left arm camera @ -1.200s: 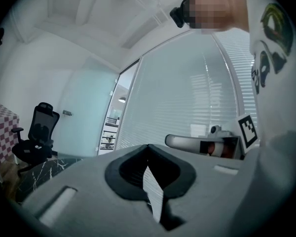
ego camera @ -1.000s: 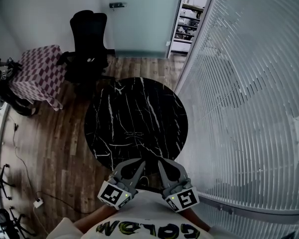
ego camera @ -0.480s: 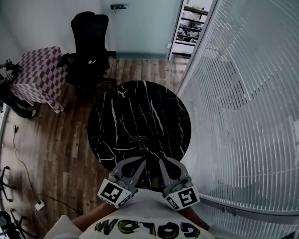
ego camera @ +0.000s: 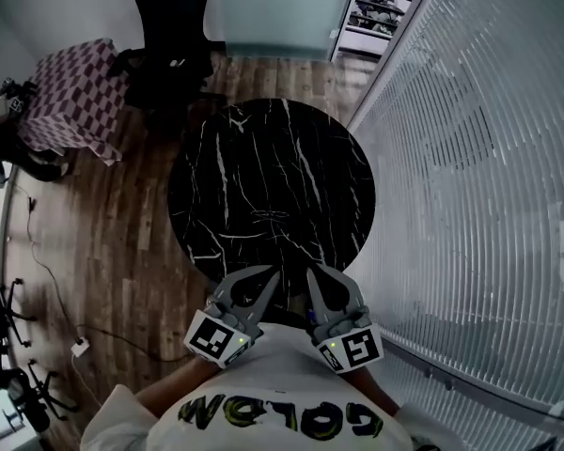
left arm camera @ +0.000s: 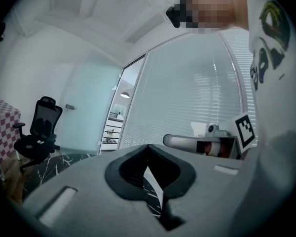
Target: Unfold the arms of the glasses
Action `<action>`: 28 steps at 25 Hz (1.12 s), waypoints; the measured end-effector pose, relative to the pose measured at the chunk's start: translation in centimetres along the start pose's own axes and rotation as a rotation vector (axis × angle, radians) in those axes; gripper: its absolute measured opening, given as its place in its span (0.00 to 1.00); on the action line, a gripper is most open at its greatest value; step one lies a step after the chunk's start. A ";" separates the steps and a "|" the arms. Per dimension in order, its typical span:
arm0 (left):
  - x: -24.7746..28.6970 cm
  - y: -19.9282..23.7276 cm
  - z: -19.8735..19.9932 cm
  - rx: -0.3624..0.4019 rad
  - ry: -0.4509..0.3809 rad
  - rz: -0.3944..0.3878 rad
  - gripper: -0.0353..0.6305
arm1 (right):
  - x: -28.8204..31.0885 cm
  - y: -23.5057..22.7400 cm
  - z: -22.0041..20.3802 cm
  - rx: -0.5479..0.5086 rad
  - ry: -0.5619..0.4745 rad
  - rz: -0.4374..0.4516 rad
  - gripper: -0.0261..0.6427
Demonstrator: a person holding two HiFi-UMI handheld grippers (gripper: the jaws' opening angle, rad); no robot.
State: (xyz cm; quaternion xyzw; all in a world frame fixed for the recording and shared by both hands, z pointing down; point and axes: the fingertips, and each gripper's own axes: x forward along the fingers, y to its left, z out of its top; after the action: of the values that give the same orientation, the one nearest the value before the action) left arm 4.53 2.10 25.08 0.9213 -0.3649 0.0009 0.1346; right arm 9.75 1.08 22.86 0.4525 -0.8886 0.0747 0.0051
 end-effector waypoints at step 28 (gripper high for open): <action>2.0 7.7 -9.8 0.098 0.165 0.047 0.06 | 6.7 -1.5 -9.9 -0.299 0.240 0.209 0.04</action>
State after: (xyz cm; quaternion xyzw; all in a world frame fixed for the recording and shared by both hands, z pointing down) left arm 1.75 -2.21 36.65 0.9148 -0.3735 0.0978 0.1188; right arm 6.38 -3.79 33.40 0.3401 -0.9249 -0.0045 0.1701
